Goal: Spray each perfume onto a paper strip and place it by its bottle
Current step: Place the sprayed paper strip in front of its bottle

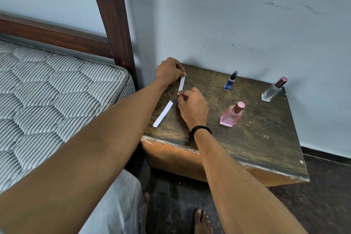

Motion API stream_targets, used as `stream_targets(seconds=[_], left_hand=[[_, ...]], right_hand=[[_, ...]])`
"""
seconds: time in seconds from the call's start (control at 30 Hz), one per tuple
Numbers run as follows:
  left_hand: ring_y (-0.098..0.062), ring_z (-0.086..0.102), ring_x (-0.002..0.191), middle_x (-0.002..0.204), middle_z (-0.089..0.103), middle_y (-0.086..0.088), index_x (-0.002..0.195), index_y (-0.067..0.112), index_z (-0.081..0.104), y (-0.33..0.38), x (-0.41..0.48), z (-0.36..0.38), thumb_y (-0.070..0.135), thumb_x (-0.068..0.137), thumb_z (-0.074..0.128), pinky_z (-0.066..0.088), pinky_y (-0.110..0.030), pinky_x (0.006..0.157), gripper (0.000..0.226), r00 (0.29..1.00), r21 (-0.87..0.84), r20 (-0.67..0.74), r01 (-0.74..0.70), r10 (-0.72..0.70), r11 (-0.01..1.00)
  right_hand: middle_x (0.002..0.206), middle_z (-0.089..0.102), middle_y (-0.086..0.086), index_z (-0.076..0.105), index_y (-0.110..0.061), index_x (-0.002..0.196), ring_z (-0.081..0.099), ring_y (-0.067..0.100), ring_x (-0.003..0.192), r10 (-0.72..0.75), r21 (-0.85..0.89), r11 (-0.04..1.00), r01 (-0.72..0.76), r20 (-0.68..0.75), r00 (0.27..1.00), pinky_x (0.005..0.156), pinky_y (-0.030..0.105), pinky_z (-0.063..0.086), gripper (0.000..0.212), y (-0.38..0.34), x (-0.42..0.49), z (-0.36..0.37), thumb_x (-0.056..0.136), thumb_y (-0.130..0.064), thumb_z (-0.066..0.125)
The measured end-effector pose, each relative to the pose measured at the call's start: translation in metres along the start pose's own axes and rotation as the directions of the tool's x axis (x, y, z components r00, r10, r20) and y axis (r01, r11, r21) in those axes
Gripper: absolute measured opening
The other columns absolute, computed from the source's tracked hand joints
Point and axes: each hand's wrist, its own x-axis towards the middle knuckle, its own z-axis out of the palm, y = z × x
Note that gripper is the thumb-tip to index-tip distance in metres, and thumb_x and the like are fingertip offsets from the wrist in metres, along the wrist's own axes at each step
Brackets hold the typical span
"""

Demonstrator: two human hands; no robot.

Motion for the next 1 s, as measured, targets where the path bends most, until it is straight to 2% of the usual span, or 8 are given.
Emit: stream_targets(seconds=[0.1,0.27,0.4,0.47,0.53,0.7,0.83,1.0], left_hand=[[-0.003,0.062,0.079,0.081,0.073,0.013,0.076,0.026,0.075,0.000,0.000,-0.001,0.026,0.073,0.084,0.037,-0.021,0.065,0.009,1.000,0.000,0.011,0.016,-0.016,1.000],[-0.007,0.064,0.083,0.084,0.075,0.010,0.080,0.024,0.078,0.000,0.000,-0.001,0.026,0.076,0.083,0.044,-0.025,0.071,0.007,0.999,-0.038,0.018,0.035,-0.035,0.999],[-0.010,0.065,0.083,0.085,0.075,0.002,0.081,0.015,0.078,-0.001,-0.004,-0.008,0.020,0.079,0.082,0.052,-0.025,0.074,0.007,0.997,-0.250,-0.007,0.068,-0.072,0.966],[-0.010,0.065,0.081,0.082,0.074,0.003,0.079,0.015,0.077,-0.003,-0.012,-0.013,0.017,0.080,0.081,0.051,-0.021,0.070,0.004,0.990,-0.382,-0.043,0.107,-0.133,0.918],[-0.007,0.062,0.076,0.076,0.071,0.008,0.074,0.020,0.075,-0.007,-0.026,-0.015,0.018,0.081,0.079,0.048,-0.019,0.064,0.008,0.982,-0.422,-0.078,0.125,-0.173,0.898],[-0.009,0.066,0.088,0.088,0.073,0.009,0.087,0.020,0.078,-0.023,-0.073,-0.015,0.023,0.082,0.078,0.050,-0.023,0.082,0.006,0.974,-0.331,-0.176,0.079,-0.144,0.940],[-0.009,0.068,0.085,0.089,0.075,0.006,0.090,0.021,0.078,-0.030,-0.096,-0.023,0.025,0.084,0.077,0.054,-0.025,0.083,0.007,0.963,-0.344,-0.211,0.089,-0.170,0.935],[-0.007,0.067,0.085,0.083,0.071,0.013,0.091,0.024,0.078,-0.027,-0.115,-0.029,0.024,0.086,0.074,0.053,-0.025,0.083,0.006,0.972,-0.324,-0.186,0.075,-0.141,0.943]], right_hand=[[0.092,0.053,-0.011,0.079,-0.026,0.114,0.055,0.014,0.075,-0.005,0.000,1.000,0.005,0.006,1.000,0.068,0.028,0.039,0.023,0.001,0.000,0.000,0.100,-0.027,0.061],[0.092,0.053,-0.013,0.078,-0.027,0.116,0.055,0.012,0.075,-0.010,0.001,1.000,0.010,0.015,1.000,0.068,0.027,0.039,0.023,0.000,0.001,0.000,0.100,-0.027,0.061],[0.104,0.066,-0.009,0.075,-0.024,0.117,0.061,0.013,0.088,-0.019,0.098,0.995,0.022,-0.033,0.999,0.077,0.031,0.049,0.026,-0.001,0.000,-0.001,0.099,-0.021,0.057],[0.110,0.069,-0.006,0.074,-0.023,0.116,0.061,0.013,0.093,-0.013,0.145,0.989,0.019,-0.045,0.999,0.079,0.030,0.047,0.026,-0.001,0.000,-0.002,0.099,-0.018,0.056],[0.109,0.071,-0.005,0.075,-0.022,0.110,0.062,0.013,0.092,-0.013,0.165,0.986,0.021,-0.049,0.999,0.078,0.029,0.047,0.022,-0.001,-0.001,-0.003,0.098,-0.017,0.058],[0.101,0.074,-0.006,0.078,-0.020,0.100,0.063,0.005,0.088,0.025,0.303,0.953,-0.017,-0.021,0.999,0.079,0.018,0.047,0.017,-0.002,-0.007,-0.012,0.095,-0.011,0.065],[0.094,0.074,-0.002,0.075,-0.029,0.094,0.065,0.003,0.070,0.118,0.501,0.851,-0.157,0.110,0.987,0.057,0.017,0.052,0.021,0.001,-0.024,-0.031,0.097,-0.010,0.066],[0.084,0.077,-0.007,0.076,-0.030,0.090,0.072,0.006,0.068,0.115,0.397,0.895,-0.205,0.239,0.964,0.067,0.025,0.061,0.020,0.012,-0.061,-0.059,0.093,-0.011,0.072]])
